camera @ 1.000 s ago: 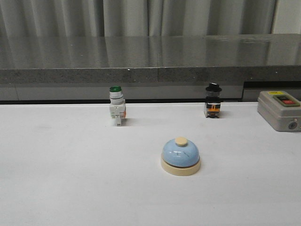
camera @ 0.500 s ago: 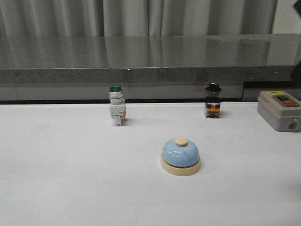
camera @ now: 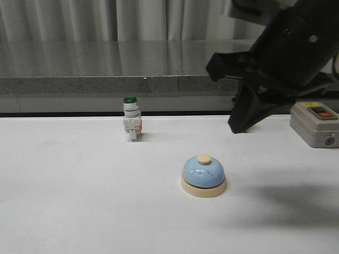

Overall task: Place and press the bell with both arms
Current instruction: 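Move the right gripper over the bell and press its button down, then raise the right gripper away from the bell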

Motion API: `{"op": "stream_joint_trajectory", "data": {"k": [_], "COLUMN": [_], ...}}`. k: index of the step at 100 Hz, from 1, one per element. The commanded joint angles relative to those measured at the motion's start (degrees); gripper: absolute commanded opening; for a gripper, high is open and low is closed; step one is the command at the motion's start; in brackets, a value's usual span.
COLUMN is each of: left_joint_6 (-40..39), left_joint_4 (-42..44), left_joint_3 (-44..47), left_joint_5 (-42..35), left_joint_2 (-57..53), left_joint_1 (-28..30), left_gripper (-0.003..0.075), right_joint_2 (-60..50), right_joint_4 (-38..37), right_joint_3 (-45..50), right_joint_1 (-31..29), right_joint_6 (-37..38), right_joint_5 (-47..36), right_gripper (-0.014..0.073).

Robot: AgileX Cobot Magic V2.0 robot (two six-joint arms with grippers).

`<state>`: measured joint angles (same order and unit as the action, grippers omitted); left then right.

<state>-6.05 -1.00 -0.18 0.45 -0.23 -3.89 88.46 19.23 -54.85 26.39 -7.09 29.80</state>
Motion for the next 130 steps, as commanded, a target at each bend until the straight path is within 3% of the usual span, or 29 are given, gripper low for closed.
{"op": "stream_joint_trajectory", "data": {"k": [1, 95, 130], "left_joint_6": [-0.5, -0.5, -0.5], "left_joint_4": [-0.2, -0.2, -0.2], "left_joint_3": [3.2, 3.2, 3.2], "left_joint_5": [-4.7, -4.7, -4.7], "left_joint_2": [-1.9, -1.9, -1.9], "left_joint_1": [0.1, 0.1, 0.1], "left_gripper": [-0.0021, -0.0021, -0.0021], "right_joint_2": [0.9, 11.4, 8.2], "right_joint_4": [0.9, 1.3, 1.1], "right_joint_3": [-3.3, -7.2, -7.2], "right_joint_1": [0.9, 3.4, 4.0], "right_joint_6": [-0.8, -0.8, -0.8], "right_joint_5": [-2.5, -5.5, -5.6], "right_gripper": [-0.0064, -0.0064, -0.0064]}}
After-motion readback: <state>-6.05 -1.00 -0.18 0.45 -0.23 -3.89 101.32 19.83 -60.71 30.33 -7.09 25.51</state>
